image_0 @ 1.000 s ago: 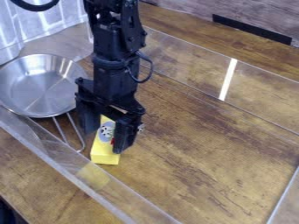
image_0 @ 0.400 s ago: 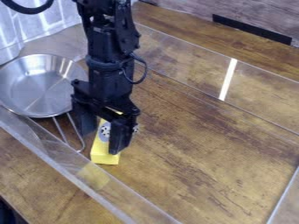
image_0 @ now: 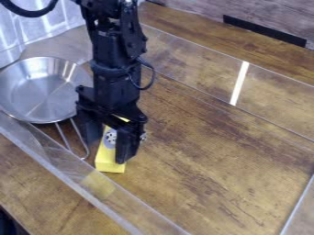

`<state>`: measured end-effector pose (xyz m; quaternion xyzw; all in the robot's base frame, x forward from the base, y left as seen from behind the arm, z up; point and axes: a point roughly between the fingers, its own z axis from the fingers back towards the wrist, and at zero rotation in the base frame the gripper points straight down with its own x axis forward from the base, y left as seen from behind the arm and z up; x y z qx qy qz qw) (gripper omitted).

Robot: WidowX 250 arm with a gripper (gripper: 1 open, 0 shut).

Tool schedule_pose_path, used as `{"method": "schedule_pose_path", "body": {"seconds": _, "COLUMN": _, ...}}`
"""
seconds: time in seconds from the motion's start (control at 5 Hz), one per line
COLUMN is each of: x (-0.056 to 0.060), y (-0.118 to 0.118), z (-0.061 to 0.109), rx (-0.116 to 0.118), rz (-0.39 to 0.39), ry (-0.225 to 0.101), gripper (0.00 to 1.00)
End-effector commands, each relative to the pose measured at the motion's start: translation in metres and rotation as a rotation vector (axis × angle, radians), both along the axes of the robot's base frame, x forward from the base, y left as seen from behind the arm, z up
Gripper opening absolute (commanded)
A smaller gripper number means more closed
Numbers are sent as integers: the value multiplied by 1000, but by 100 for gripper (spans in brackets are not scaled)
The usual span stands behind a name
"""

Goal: Put the yellow object in the silver pan

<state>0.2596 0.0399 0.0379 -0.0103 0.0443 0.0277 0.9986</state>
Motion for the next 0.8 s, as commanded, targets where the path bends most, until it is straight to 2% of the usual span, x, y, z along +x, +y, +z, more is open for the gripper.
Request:
{"method": "schedule_pose_path", "body": {"seconds": 0.0, "x": 4, "y": 8, "z": 6, "rx": 0, "rz": 28, "ry": -35, "gripper": 100}}
{"method": "schedule_pose_path", "body": {"seconds": 0.2, "x": 6, "y": 10, "z": 6, "rx": -1, "rz": 32, "ry": -40, "gripper": 100}}
{"method": "schedule_pose_path", "body": {"seconds": 0.4, "x": 8, "y": 11, "z": -1, "rx": -3, "rz": 31, "ry": -37, "gripper": 100}}
{"method": "schedule_pose_path", "body": {"seconds": 0.6, "x": 10, "y": 12, "z": -7, "rx": -4, "rz": 32, "ry": -34, "gripper": 0}}
